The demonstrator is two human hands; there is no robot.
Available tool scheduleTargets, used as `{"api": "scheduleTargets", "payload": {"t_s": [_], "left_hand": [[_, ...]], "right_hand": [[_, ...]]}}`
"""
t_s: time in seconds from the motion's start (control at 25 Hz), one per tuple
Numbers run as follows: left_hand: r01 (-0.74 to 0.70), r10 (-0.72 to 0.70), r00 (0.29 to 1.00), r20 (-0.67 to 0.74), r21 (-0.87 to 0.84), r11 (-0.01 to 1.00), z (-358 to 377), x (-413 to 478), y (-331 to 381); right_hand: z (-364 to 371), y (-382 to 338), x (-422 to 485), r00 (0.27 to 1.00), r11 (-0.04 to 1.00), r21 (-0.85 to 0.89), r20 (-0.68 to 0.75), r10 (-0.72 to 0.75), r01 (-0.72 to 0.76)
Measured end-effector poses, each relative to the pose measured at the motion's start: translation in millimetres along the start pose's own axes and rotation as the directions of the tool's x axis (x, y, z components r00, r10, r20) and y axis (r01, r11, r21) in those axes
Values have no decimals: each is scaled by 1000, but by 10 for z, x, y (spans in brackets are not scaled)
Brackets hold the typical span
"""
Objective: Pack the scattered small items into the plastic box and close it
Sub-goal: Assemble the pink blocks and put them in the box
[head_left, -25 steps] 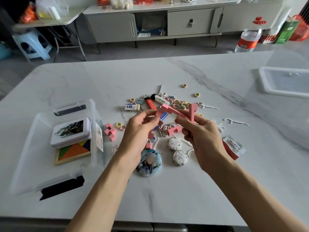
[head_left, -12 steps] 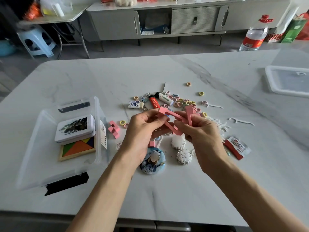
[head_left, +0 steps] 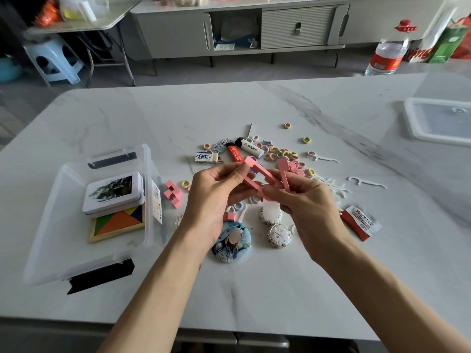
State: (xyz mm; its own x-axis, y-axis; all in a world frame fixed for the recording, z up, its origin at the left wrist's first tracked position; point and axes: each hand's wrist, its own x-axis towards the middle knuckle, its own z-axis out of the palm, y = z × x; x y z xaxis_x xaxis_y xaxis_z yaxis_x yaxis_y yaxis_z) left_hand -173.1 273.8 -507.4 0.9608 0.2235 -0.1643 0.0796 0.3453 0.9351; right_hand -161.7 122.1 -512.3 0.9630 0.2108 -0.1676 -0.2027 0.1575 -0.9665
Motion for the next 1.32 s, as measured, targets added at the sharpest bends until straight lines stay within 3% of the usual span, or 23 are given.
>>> {"api": "scheduleTargets", "payload": {"t_s": [0.88, 1.08, 1.32], "left_hand": [[32, -38, 996, -80, -75, 997, -6, 30, -27], [-46, 64, 997, -47, 315, 948, -126, 61, -36], [-97, 90, 995, 35, 351, 931, -166, 78, -17]], "right_hand": [[-45, 53, 39, 983, 944, -278, 16, -182, 180], [-139, 30, 81, 978, 860, -470, 43, -205, 201], [-149, 6, 70, 973, 810, -540, 100, -206, 227]]}}
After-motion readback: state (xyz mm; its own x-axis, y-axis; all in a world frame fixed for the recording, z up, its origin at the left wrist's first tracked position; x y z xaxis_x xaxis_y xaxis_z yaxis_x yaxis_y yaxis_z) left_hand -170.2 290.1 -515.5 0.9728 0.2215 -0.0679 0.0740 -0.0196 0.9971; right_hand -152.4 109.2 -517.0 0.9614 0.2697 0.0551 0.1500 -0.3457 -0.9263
